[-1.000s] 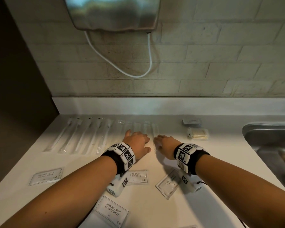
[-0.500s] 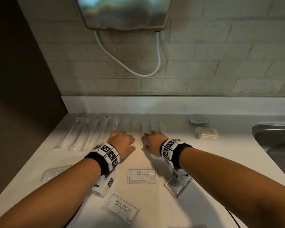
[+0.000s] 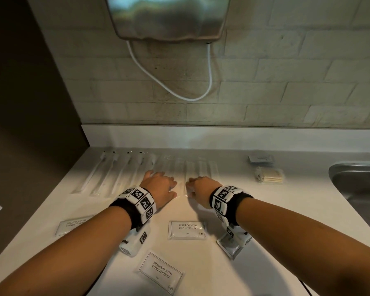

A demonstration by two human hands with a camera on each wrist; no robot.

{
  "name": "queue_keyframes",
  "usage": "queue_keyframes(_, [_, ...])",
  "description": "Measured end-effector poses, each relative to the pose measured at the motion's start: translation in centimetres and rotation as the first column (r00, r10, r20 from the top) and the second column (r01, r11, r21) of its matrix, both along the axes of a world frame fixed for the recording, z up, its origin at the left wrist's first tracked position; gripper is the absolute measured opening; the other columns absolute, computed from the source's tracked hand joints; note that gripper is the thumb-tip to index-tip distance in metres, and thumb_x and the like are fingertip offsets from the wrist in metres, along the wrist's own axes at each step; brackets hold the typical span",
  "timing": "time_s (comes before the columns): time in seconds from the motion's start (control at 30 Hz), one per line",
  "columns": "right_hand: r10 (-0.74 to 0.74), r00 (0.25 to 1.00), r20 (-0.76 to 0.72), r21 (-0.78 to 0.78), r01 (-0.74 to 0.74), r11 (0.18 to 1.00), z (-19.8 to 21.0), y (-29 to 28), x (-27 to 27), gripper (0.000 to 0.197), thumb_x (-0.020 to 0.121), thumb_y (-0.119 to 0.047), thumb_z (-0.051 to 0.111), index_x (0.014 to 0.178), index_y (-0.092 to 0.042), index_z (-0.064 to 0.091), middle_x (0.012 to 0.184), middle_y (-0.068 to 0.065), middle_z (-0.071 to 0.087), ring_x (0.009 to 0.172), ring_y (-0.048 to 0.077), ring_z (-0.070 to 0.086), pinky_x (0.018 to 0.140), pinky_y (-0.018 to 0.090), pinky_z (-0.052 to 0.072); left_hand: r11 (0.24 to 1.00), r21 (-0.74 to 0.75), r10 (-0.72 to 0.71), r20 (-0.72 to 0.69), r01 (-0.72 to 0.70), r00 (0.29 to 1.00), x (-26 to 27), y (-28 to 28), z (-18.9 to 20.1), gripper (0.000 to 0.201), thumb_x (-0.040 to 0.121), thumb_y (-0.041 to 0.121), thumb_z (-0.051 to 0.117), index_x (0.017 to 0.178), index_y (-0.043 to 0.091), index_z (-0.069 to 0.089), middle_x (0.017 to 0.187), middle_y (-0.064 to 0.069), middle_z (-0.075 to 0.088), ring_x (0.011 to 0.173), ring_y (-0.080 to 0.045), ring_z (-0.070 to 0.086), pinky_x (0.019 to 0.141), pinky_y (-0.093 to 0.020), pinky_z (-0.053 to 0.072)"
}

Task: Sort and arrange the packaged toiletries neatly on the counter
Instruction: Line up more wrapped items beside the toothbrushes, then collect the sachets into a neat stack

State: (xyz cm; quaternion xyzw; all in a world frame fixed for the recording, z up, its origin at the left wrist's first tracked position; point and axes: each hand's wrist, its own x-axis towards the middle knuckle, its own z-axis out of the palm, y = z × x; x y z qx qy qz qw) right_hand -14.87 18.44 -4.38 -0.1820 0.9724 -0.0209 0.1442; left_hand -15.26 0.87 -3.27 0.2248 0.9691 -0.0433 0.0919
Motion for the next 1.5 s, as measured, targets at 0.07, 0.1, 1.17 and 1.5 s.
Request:
queue_keyframes(0.07, [0.011,1.0,-0.005,-0.003,-0.011,1.0,0.2,0.0,0.1,0.026,0.095,-0.018,0.045,0.116,-0.012,0.06,0.12,0.006,0.059,0.112,0.029,0.055,0.1,0.042,0.045,1.0,0.008,0.0,0.003,0.0,1.0,0.0,-0.1,0.0,0.043,0.098,0.047,0.043,0.136,0.03,0.053,0.155,0.01,0.039,0.148,-0.023,0.025,0.117,-0.049,0.007])
queue_keyframes(0.1, [0.012,1.0,-0.001,-0.006,-0.012,1.0,0.2,0.0,0.1,0.026,0.096,-0.019,0.046,0.116,-0.012,0.06,0.121,0.006,0.058,0.113,0.029,0.054,0.101,0.041,0.044,1.0,0.009,0.0,0.002,0.0,1.0,0.0,-0.1,0.0,0.042,0.098,0.046,0.043,0.136,0.03,0.054,0.155,0.01,0.039,0.147,-0.023,0.025,0.117,-0.049,0.007])
queue_keyframes(1.17, [-0.083,0.994,0.067,-0.014,0.084,0.996,1.9,-1.7,11.4,0.023,0.088,-0.022,0.055,0.108,-0.012,0.059,0.108,0.006,0.058,0.097,0.026,0.058,0.088,0.037,0.053,0.954,0.288,-0.001,0.283,-0.084,0.959,15.6,-5.8,0.5,0.051,0.079,0.043,0.077,0.124,0.023,0.062,0.118,0.005,0.056,0.11,-0.012,0.057,0.098,-0.028,0.048])
queue_keyframes(1.5, [-0.086,0.994,0.069,-0.418,0.107,0.902,4.6,-0.7,15.5,0.019,0.086,-0.013,0.064,0.105,-0.014,0.065,0.107,0.006,0.068,0.097,0.023,0.062,0.083,0.03,0.053,0.791,0.523,0.14,0.35,-0.317,0.926,17.8,-6.1,0.4,0.016,0.095,0.021,0.059,0.101,0.007,0.066,0.096,-0.006,0.066,0.078,-0.019,0.06,0.058,-0.022,0.043])
